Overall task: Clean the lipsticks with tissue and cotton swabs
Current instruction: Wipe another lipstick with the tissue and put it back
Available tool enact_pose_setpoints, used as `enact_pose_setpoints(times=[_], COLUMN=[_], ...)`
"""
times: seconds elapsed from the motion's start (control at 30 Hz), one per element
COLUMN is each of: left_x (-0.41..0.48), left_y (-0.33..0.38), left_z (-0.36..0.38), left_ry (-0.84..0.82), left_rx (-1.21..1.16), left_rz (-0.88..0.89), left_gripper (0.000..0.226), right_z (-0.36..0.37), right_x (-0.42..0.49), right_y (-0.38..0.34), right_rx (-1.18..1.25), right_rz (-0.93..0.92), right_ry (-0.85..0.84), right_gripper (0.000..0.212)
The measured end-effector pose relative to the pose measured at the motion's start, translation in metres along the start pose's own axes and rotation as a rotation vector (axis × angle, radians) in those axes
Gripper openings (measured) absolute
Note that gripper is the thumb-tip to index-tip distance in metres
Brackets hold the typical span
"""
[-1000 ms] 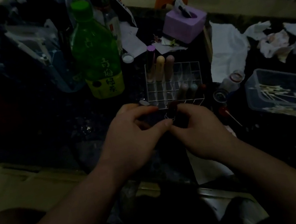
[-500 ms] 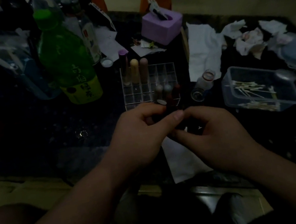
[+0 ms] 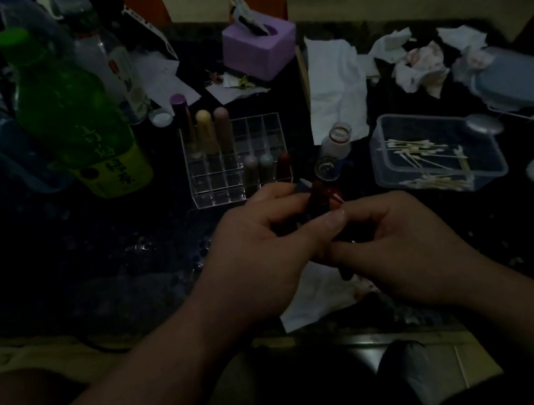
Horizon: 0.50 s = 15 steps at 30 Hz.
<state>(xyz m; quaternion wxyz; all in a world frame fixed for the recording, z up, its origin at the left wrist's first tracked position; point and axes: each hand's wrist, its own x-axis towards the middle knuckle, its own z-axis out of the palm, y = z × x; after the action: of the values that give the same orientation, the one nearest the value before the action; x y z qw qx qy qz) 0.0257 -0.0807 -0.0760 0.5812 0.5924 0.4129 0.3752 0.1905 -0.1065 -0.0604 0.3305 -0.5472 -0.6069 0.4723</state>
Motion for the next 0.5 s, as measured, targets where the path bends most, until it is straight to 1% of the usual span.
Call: enact_pose_setpoints(times=[0.1, 0.17, 0.27, 0.33, 0.37, 0.4, 0.43, 0.5], left_x=[-0.001, -0.002, -0.003, -0.003, -0.002, -0.001, -0.001, 0.000], left_y=[0.000, 0.002, 0.002, 0.001, 0.001, 0.002, 0.002, 0.005], left_z=[0.003, 0.003, 0.004, 0.003, 0.002, 0.000, -0.002, -0.007], left_ry=[0.060, 0.087, 0.132, 0.127, 0.106, 0.076, 0.042, -0.005], left_rx=[-0.001, -0.012, 0.033, 0.028, 0.011, -0.003, -0.009, -0.010], left_rz=[0.035, 0.035, 0.034, 0.004, -0.022, -0.051, -0.080, -0.122], left_gripper=[0.029, 0.030, 0.032, 0.031, 0.031, 0.031, 0.031, 0.027], right_z=[0.001, 0.004, 0.012, 0.017, 0.018, 0.017, 0.014, 0.008], right_x=[0.000, 0.000, 0.000, 0.001, 0.000, 0.000, 0.000, 0.000], right_y=[-0.003, -0.006, -0.002, 0.002, 0.002, 0.001, -0.002, -0.007], right_rx=[0.009, -0.005, -0.099, -0.166, -0.190, -0.200, -0.180, -0.042], right_rz=[-0.014, -0.012, 0.013, 0.007, 0.000, -0.010, -0.019, -0.012], right_ry=[0.072, 0.127, 0.246, 0.282, 0.275, 0.231, 0.149, -0.061], right_gripper=[0.024, 0.027, 0.034, 0.036, 0.037, 0.035, 0.028, 0.009])
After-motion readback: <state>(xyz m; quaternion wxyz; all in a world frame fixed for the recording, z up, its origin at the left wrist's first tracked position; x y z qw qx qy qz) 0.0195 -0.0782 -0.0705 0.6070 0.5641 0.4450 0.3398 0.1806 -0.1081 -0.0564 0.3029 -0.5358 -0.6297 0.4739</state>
